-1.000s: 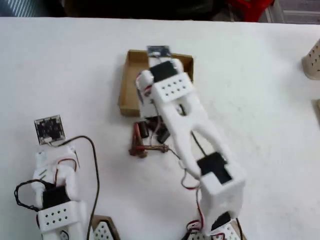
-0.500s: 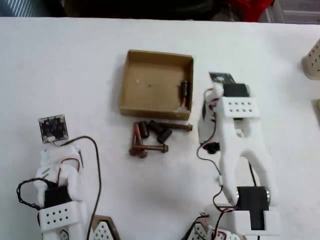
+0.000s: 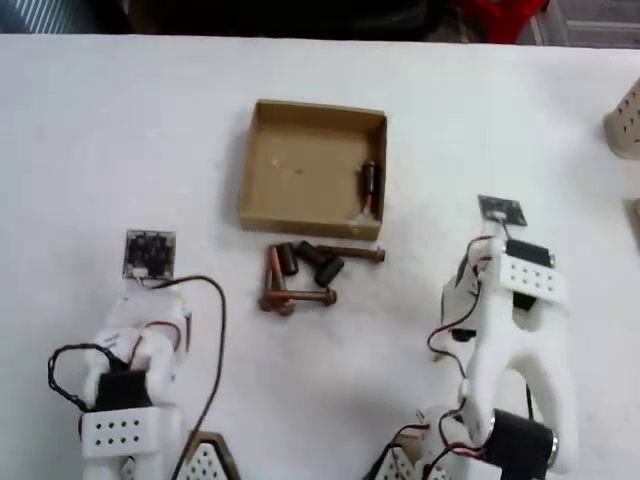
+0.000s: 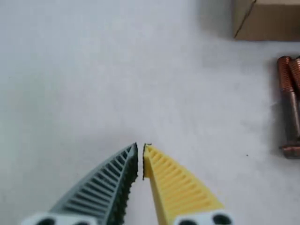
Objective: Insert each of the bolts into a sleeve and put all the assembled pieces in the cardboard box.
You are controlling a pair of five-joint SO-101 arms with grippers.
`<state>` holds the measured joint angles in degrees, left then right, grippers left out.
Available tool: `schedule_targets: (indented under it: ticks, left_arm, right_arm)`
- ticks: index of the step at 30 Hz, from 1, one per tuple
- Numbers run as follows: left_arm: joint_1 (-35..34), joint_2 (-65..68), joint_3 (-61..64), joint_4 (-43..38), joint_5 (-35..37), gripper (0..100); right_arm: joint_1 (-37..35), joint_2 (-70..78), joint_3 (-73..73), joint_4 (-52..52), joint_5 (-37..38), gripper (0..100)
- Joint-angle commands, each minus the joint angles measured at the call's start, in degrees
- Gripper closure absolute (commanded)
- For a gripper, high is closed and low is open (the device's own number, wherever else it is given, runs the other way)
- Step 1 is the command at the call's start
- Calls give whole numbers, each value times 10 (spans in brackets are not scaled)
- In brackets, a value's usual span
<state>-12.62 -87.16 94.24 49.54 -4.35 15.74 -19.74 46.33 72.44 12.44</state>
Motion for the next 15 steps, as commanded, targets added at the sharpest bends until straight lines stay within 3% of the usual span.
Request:
schedule_targets:
  ticks: [1,5,10,15]
  left_arm:
    - [30,0,-88,22,-7,943]
    - [31,82,-219,64,-7,943]
    - [49,310,-411,128,-10,943]
    - [112,463,-524,163,-117,943]
  right_arm:
    - [27,-48,8,-7,6,981]
    - [37,-68,21,-7,7,981]
    - [51,-73,37,-44,8,981]
    - [74,-69,43,-58,9,981]
